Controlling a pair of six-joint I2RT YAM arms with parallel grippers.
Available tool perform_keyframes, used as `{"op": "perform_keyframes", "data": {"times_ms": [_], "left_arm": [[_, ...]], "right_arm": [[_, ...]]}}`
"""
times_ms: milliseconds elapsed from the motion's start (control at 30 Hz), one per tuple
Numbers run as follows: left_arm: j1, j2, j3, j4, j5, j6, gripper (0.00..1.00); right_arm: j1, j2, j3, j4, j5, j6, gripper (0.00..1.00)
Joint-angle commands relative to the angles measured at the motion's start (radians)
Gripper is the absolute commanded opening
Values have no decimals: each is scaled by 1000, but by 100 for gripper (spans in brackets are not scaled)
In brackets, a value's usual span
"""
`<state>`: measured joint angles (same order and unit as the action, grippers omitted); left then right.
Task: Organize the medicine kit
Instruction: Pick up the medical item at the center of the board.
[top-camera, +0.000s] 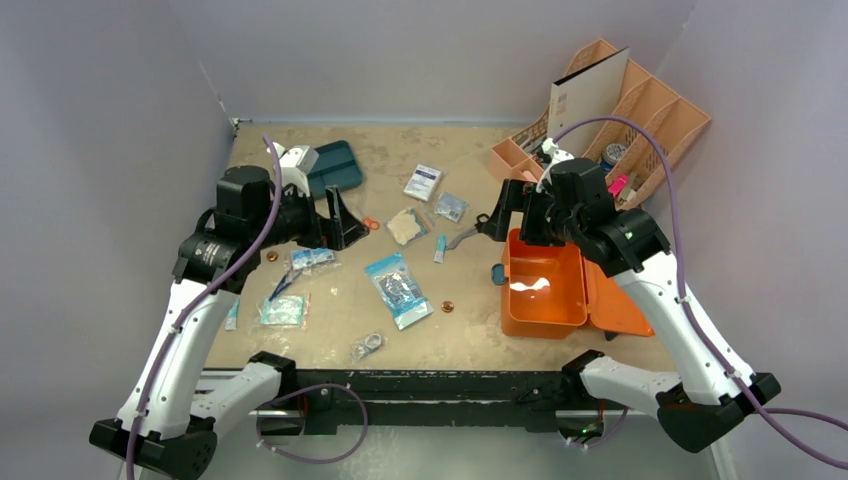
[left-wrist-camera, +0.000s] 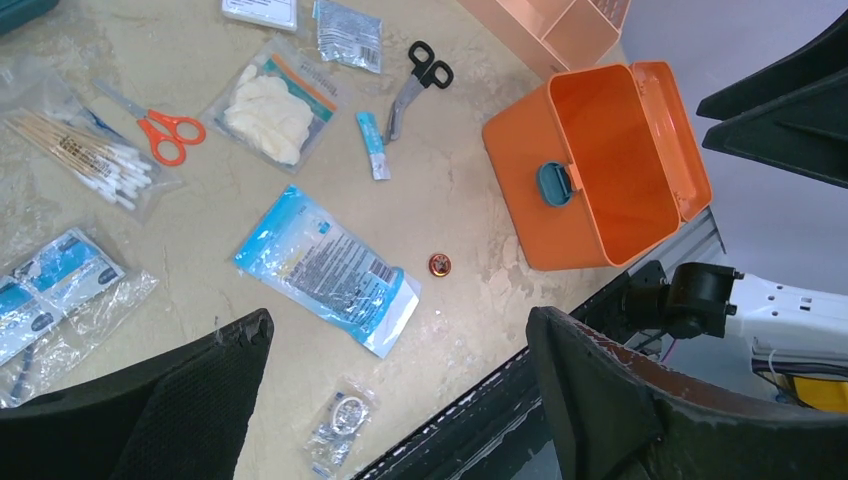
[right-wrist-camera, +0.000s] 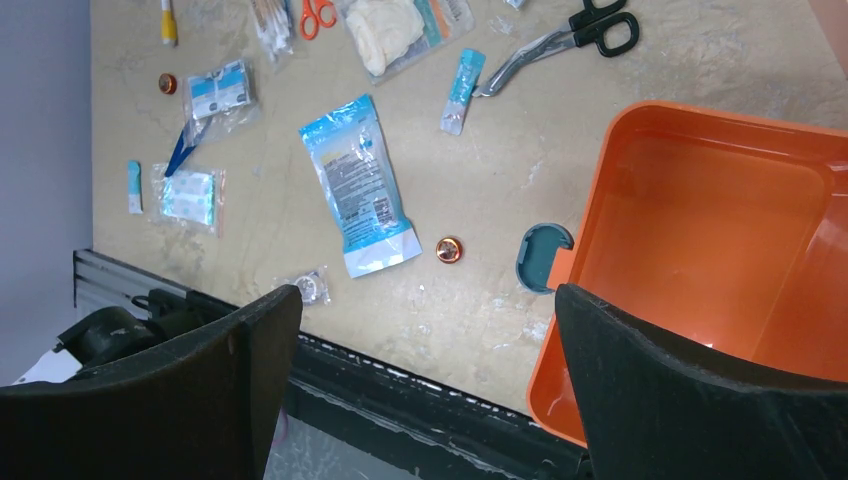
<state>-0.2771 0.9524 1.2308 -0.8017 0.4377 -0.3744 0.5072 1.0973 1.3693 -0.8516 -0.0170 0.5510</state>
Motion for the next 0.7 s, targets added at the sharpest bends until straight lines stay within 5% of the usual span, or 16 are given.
{"op": "perform_keyframes", "data": {"times_ms": [0, 467, 667], "left_arm": [[1, -4, -8, -6, -18, 2, 96], [2, 68, -63, 1, -24, -34, 94], [1, 75, -145, 17, -95, -27, 93]], "right_arm": [[-3, -25, 7, 6, 10, 10, 99], [-3, -12, -3, -10, -11, 20, 99], [1, 25, -34, 79, -196, 21, 95]]}}
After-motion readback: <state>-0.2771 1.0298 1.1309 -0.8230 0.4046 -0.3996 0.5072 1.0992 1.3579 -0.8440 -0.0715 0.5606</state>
